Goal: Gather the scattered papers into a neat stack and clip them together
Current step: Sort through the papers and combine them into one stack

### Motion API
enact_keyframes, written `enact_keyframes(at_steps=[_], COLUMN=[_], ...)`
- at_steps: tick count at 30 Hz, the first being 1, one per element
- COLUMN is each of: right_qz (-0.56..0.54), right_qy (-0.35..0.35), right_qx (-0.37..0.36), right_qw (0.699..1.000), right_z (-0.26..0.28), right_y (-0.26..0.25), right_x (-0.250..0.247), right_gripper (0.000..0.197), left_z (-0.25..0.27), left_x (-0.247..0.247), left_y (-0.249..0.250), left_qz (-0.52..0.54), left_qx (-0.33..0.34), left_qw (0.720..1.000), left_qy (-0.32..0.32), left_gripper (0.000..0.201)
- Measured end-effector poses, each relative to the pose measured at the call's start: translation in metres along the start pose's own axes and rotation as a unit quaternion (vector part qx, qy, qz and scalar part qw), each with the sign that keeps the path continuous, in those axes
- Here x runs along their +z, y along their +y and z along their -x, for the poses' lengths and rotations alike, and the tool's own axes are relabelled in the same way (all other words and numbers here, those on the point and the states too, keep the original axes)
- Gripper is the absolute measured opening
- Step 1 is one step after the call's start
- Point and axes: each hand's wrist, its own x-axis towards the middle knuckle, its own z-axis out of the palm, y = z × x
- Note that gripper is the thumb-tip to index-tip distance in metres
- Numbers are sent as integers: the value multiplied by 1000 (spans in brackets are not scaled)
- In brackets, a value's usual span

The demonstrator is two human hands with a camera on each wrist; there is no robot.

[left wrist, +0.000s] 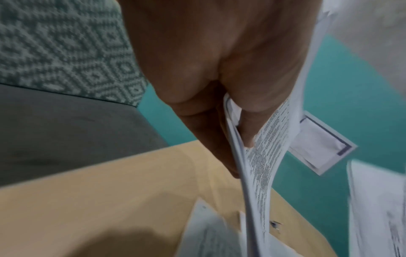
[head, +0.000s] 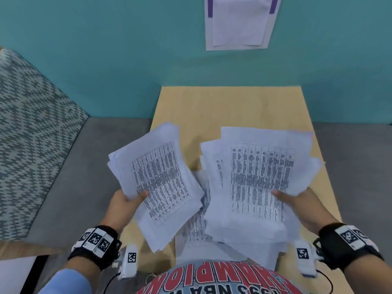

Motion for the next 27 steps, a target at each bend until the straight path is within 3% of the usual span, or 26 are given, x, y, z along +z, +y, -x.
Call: enact_keyframes(at_steps=[2,4,6,9,11,13,16,17,19,21,22,23,25,27], right_qz=[-29,-72,-89,-112,-134,-141,-133,-117,-75,-65,-68,-65,-62,-28], right_qy=[-34,-87,-100,-128,-152,-172,-173,-163,-137,-77,-64,-64,-86,-79], right_qx=[-40,-51,-49,-34,-6,1,-18,-34,-83,-135,-147,-161,-162,-148], right_qw=[998,992,990,985,979,975,976,979,984,986,985,983,981,985], right_z=[7,6,2,-8,-9,-5,8,14,26,44,54,54,33,25], right_y=[-20,-27,-33,-31,-26,-20,-20,-24,-38,-59,-68,-65,-31,-12], right_x=[-2,-3,4,9,9,9,7,7,3,3,2,-1,-9,-7], right_gripper=[49,11,39,40,41,43,44,40,14,47,55,51,18,18], left_z=[-7,-3,4,14,15,21,30,34,39,46,49,50,48,40], left_x=[22,48,67,87,96,106,125,129,133,138,140,143,148,153], left_y=[17,47,71,97,98,97,91,92,95,102,104,101,92,77], left_qz=[-20,-16,-10,-16,8,-3,-28,-21,-1,20,38,41,57,30], left_qx=[21,39,48,57,42,43,71,79,99,123,126,124,107,96], left_qw=[999,993,978,955,945,948,963,968,975,978,978,980,978,980], left_qy=[-41,-113,-205,-290,-323,-316,-259,-237,-200,-167,-159,-152,-168,-171], left_gripper=[22,23,33,31,45,54,35,32,28,19,19,27,22,42])
